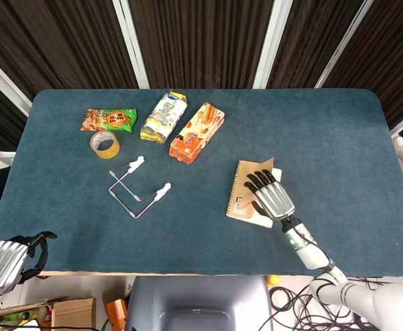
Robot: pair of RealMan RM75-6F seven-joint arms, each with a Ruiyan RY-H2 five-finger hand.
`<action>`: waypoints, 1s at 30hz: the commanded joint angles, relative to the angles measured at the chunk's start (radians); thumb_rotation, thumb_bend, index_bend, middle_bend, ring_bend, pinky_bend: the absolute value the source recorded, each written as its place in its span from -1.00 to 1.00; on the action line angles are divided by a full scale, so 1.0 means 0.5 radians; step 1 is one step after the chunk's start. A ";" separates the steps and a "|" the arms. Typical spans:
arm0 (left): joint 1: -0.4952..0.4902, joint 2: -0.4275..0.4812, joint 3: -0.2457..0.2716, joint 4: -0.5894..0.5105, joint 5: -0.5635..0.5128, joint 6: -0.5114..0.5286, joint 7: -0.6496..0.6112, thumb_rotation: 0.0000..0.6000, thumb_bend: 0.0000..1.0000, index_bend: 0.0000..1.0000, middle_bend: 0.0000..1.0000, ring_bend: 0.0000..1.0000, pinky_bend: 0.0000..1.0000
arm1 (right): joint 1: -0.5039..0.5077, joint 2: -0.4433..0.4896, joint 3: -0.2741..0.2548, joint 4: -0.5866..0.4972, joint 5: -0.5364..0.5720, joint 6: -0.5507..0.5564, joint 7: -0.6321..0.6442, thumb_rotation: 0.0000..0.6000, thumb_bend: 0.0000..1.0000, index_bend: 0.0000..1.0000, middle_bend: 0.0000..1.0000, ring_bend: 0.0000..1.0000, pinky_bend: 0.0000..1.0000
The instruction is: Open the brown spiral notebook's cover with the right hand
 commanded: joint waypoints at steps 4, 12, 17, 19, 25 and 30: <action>0.004 0.004 -0.002 0.010 0.000 0.014 -0.028 1.00 0.11 -0.24 0.17 0.27 0.25 | 0.025 0.025 -0.018 -0.063 0.000 -0.044 -0.041 1.00 -0.36 -0.38 -0.60 -0.71 -0.64; 0.011 0.004 -0.004 0.018 0.001 0.030 -0.039 1.00 0.11 -0.24 0.17 0.27 0.25 | -0.001 0.124 -0.029 -0.228 0.061 -0.097 -0.133 1.00 -0.35 0.15 -0.40 -0.50 -0.49; 0.008 0.002 -0.002 0.015 0.005 0.023 -0.031 1.00 0.11 -0.24 0.17 0.27 0.25 | -0.015 0.143 -0.020 -0.254 0.087 -0.082 -0.228 1.00 -0.35 0.51 -0.25 -0.35 -0.35; 0.007 0.001 0.000 0.013 0.006 0.019 -0.026 1.00 0.11 -0.24 0.17 0.27 0.25 | -0.014 0.136 -0.011 -0.242 0.086 -0.062 -0.242 1.00 -0.35 0.55 -0.24 -0.32 -0.32; 0.007 0.002 0.002 0.007 0.008 0.015 -0.017 1.00 0.11 -0.24 0.17 0.27 0.25 | 0.034 0.130 0.016 -0.259 0.059 -0.042 -0.260 1.00 -0.35 0.57 -0.23 -0.32 -0.32; 0.005 0.003 0.002 0.004 0.006 0.008 -0.015 1.00 0.11 -0.24 0.17 0.27 0.25 | 0.141 0.190 0.057 -0.406 0.015 -0.086 -0.413 1.00 -0.35 0.57 -0.23 -0.32 -0.32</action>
